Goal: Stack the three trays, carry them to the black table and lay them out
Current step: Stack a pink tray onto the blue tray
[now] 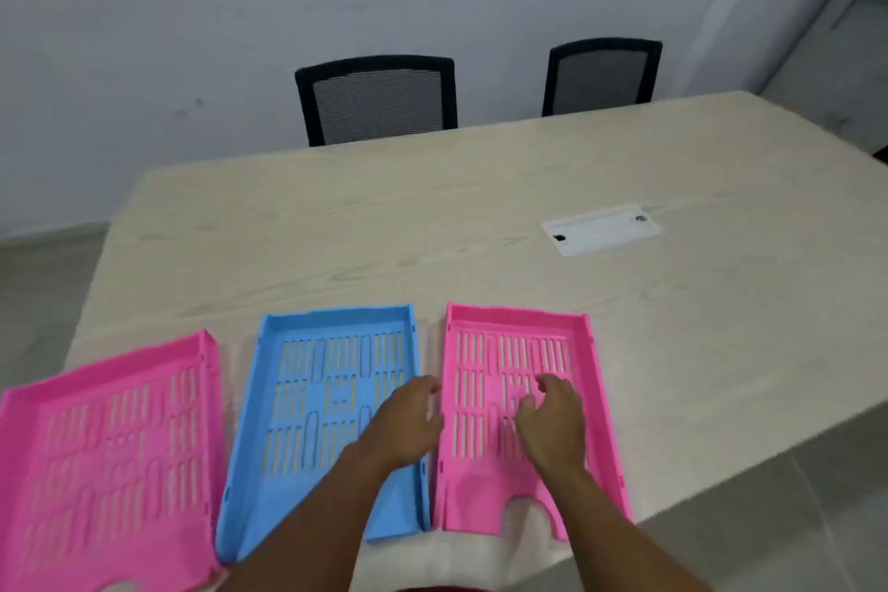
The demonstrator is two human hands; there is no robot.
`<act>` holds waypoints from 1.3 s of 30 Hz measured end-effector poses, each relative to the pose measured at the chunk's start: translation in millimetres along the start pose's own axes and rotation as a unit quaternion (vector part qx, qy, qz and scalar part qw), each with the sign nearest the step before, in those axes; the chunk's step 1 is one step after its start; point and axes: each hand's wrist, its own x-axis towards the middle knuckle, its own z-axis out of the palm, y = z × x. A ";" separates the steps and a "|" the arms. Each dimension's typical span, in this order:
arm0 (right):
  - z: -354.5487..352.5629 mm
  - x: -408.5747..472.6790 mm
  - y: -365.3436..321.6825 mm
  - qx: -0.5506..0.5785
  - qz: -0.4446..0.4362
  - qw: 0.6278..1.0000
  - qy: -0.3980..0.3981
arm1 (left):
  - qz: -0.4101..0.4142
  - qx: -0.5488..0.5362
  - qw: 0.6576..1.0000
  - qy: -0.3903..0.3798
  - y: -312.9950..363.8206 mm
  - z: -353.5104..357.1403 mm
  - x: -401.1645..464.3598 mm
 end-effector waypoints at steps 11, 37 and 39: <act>-35.7 3.6 62.5 0.032 0.127 0.991 0.015 | -0.087 -0.085 0.992 -0.041 26.5 28.6 20.5; -37.6 43.5 -6.5 0.082 0.074 0.992 0.064 | -0.113 -0.385 0.893 0.202 16.6 -21.7 17.8; -24.8 37.0 -20.9 0.084 0.044 0.994 0.048 | -0.124 -0.378 0.887 0.234 -0.8 -33.2 8.0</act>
